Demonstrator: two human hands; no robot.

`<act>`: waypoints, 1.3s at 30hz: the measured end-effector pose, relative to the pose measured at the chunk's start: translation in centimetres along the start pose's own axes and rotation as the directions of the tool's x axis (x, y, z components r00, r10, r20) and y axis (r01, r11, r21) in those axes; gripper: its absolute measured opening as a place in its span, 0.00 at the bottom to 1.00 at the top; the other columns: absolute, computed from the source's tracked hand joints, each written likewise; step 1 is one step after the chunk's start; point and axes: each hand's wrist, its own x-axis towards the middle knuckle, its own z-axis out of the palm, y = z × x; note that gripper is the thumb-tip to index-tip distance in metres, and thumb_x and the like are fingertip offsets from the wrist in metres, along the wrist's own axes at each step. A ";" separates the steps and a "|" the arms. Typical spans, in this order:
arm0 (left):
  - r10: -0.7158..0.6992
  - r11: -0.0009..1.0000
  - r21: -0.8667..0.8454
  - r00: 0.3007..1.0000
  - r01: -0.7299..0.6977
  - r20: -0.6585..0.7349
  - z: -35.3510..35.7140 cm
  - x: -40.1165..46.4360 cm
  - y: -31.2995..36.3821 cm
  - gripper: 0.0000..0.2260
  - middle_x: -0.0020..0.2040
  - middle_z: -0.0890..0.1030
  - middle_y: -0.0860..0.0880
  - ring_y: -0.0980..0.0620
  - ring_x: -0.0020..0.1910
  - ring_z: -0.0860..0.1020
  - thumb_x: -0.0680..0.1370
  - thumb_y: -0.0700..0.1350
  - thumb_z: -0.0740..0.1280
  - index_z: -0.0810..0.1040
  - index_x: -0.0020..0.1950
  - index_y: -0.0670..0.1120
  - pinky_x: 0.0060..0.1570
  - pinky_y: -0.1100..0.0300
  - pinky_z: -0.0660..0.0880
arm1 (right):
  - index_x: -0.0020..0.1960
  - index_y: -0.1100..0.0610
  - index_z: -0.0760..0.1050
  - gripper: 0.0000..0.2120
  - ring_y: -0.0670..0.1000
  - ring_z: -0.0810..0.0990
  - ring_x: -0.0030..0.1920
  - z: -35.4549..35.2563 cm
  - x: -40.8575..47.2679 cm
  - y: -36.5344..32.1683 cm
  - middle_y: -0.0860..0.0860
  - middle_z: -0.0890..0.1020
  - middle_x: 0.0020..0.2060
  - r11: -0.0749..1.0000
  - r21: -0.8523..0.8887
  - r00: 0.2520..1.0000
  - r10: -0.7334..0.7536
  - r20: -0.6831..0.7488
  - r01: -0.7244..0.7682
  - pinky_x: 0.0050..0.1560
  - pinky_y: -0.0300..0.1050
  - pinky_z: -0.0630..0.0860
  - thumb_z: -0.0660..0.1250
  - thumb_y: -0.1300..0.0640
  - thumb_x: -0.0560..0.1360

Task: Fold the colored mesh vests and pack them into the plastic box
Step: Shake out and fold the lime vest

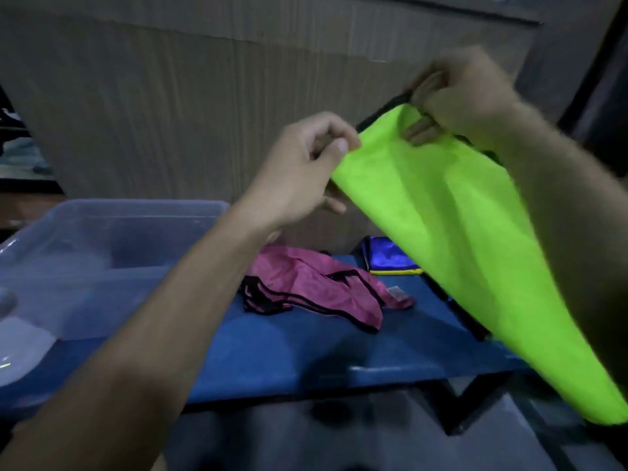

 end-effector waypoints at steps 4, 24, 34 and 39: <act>-0.305 0.894 0.302 0.944 0.330 -0.128 -2.2 -3.0 -9.6 0.11 0.37 0.80 0.50 0.51 0.31 0.83 0.86 0.41 0.59 0.80 0.52 0.49 0.36 0.43 0.83 | 0.41 0.53 0.78 0.15 0.59 0.87 0.41 14.4 -4.7 -0.1 0.53 0.84 0.39 0.993 -0.114 0.977 0.055 0.206 -0.032 0.45 0.58 0.84 0.63 0.73 0.69; -0.618 0.353 0.935 0.757 0.026 0.212 -1.7 -7.0 -24.0 0.19 0.75 0.63 0.46 0.41 0.73 0.63 0.86 0.54 0.56 0.66 0.75 0.49 0.67 0.45 0.70 | 0.67 0.56 0.77 0.21 0.52 0.80 0.63 32.7 -9.1 10.3 0.54 0.80 0.64 0.995 0.094 0.796 -0.043 0.603 -0.018 0.69 0.45 0.73 0.67 0.58 0.75; -0.376 0.397 0.916 0.901 -0.056 0.218 1.9 -6.4 -24.9 0.15 0.67 0.72 0.52 0.46 0.62 0.72 0.83 0.52 0.61 0.76 0.69 0.51 0.55 0.48 0.76 | 0.53 0.48 0.79 0.09 0.45 0.84 0.36 10.7 -17.6 16.8 0.45 0.84 0.43 0.991 -0.108 0.979 0.095 0.181 -0.077 0.40 0.35 0.75 0.70 0.62 0.79; -0.129 0.608 0.762 0.918 -0.225 0.375 7.9 -7.0 -23.8 0.08 0.54 0.78 0.55 0.48 0.51 0.77 0.78 0.48 0.70 0.82 0.58 0.52 0.43 0.52 0.79 | 0.49 0.51 0.82 0.03 0.49 0.83 0.33 0.4 -22.5 21.9 0.48 0.84 0.35 0.923 -0.247 0.951 0.258 -0.172 -0.295 0.37 0.49 0.78 0.71 0.58 0.77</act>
